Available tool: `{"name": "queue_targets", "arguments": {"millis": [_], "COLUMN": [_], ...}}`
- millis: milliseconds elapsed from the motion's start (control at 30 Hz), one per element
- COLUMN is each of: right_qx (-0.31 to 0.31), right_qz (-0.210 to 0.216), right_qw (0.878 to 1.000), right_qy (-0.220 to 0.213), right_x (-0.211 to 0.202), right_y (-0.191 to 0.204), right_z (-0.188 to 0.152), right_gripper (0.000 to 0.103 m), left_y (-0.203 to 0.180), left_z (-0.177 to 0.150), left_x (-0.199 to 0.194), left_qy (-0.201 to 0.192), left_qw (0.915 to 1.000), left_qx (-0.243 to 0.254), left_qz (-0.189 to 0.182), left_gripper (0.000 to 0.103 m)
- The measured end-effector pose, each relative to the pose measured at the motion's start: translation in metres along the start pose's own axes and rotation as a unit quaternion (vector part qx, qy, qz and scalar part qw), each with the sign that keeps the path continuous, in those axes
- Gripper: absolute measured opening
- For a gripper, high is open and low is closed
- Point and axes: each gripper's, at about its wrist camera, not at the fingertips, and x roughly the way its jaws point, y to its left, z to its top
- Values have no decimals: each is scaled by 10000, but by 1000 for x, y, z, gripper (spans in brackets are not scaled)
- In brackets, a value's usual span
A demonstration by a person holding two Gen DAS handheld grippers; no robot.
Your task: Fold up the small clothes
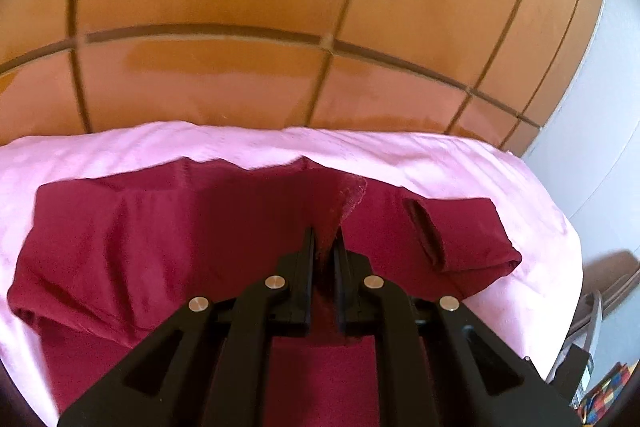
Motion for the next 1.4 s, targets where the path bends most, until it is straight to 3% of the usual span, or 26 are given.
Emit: {"name": "queue_targets", "arguments": {"millis": [67, 133, 200, 267, 367, 433, 567, 733, 833, 967, 1000, 1267, 1367, 1400], "right_qx": [0, -1, 1, 7, 10, 13, 7, -3, -1, 14, 24, 238, 684, 770], "right_qz": [0, -4, -2, 3, 5, 7, -5, -30, -33, -13, -4, 7, 632, 835], "right_qw": [10000, 10000, 10000, 10000, 10000, 10000, 10000, 10000, 10000, 10000, 10000, 9997, 9953, 9932], "right_qy": [2, 2, 1, -2, -1, -3, -3, -5, -8, -11, -14, -13, -268, -251], "right_x": [0, 0, 0, 0, 0, 0, 0, 0, 1, 1, 1, -9, -19, -18], "right_y": [0, 0, 0, 0, 1, 1, 1, 1, 1, 2, 1, 1, 1, 4], "right_z": [0, 0, 0, 0, 0, 0, 0, 1, 1, 1, 0, 8, 25, 33], "right_gripper": [99, 99, 99, 99, 99, 99, 99, 99, 99, 99, 99, 99, 98, 93], "left_y": [-9, -14, -17, -14, -1, 17, 76, 156, 182, 208, 213, 211, 217, 221], "left_z": [0, -1, -8, -16, -30, -38, -52, -71, -85, -102, -101, -99, -99, -100], "left_x": [15, 25, 26, 14, -6, -22, -48, -79, -78, -45, -44, -43, -44, -49], "left_qy": [82, 118, 119, -168, -215, -327, -556, -863, -695, 7, 31, 7, -158, -333], "left_qw": [9999, 9995, 9996, 9998, 9992, 9987, 9927, 9643, 9529, 9540, 9529, 9571, 9586, 9580], "left_qx": [-29, -53, 15, 86, 341, 353, -93, -1252, -1514, -1881, -1968, -1888, -2000, -2150], "left_qz": [-106, -273, -252, -42, -27, 193, 1066, 2169, 2534, 2333, 2306, 2198, 2023, 1866], "left_gripper": [10, 23, 80, 88, 89, 92, 92, 89, 88, 88, 90, 98, 99, 99]}}
